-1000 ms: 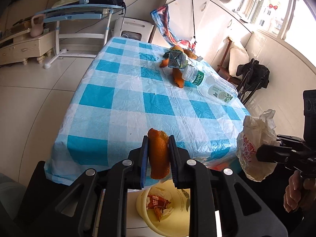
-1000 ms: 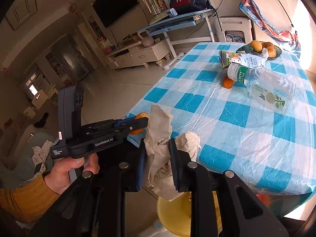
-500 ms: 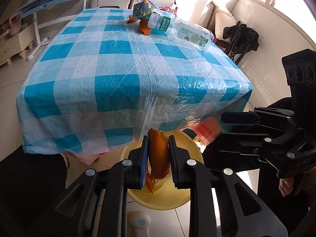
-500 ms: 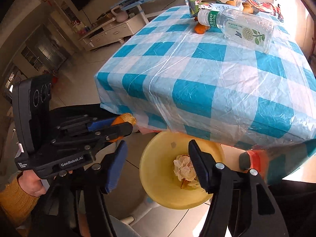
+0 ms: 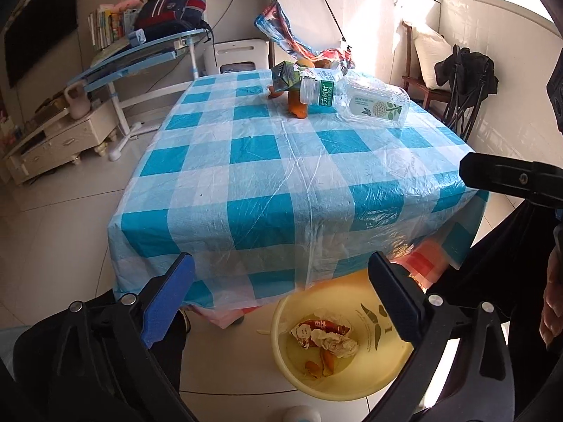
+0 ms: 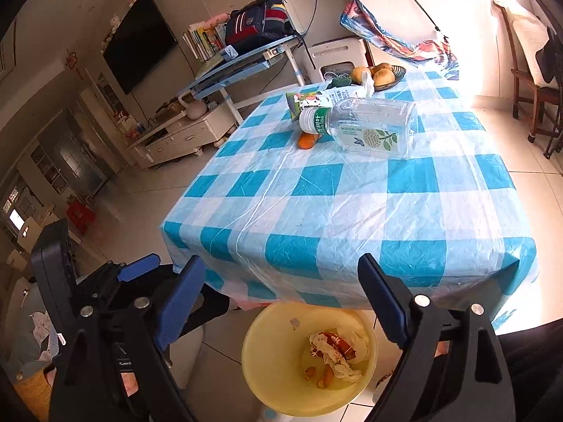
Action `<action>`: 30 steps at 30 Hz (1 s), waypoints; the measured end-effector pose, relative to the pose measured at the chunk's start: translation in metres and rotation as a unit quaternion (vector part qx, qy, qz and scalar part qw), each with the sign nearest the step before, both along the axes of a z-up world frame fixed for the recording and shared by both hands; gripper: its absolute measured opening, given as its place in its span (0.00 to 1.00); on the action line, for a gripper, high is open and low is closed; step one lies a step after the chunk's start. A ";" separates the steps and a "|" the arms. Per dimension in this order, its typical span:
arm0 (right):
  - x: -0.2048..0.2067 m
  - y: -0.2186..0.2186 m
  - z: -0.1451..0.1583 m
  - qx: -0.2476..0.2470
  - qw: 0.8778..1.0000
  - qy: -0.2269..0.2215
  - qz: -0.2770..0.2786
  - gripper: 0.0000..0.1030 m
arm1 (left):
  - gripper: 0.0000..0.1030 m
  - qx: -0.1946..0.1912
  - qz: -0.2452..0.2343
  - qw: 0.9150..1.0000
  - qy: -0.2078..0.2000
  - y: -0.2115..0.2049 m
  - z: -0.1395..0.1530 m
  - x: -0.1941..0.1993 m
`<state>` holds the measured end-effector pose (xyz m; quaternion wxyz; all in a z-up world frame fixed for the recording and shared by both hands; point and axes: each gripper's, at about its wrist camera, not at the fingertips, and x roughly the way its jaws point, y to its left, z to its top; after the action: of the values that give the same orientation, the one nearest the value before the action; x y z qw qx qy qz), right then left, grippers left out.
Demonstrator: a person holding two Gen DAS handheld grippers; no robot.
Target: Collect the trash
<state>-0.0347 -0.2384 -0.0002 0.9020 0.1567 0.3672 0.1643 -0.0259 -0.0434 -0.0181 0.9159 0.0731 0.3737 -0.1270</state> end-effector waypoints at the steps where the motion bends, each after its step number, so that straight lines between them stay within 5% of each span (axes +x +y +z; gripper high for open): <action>1: -0.001 -0.001 0.002 -0.004 1.000 -0.007 -0.004 0.85 | 0.93 0.000 0.008 1.000 -0.011 0.003 0.006 0.000; 5: -0.008 -0.005 0.009 -0.023 0.999 -0.032 -0.023 0.88 | 0.93 0.018 0.073 0.996 -0.056 0.018 0.028 -0.006; 9: -0.006 -0.004 0.009 -0.044 0.997 -0.043 -0.039 0.89 | 0.93 -0.040 0.115 0.989 -0.084 0.047 0.057 -0.013; 21: -0.002 0.027 -0.001 -0.120 0.992 -0.041 -0.009 0.90 | 0.93 0.012 0.080 0.995 -0.063 0.029 0.028 -0.012; 30: -0.003 0.028 -0.002 -0.121 0.992 -0.040 -0.007 0.91 | 0.93 0.015 0.091 0.994 -0.065 0.031 0.026 -0.011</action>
<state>-0.0377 -0.2100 -0.0021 0.9296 0.0426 0.3464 0.1183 -0.0370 -0.0127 0.0076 0.9448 0.0606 0.3205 -0.0320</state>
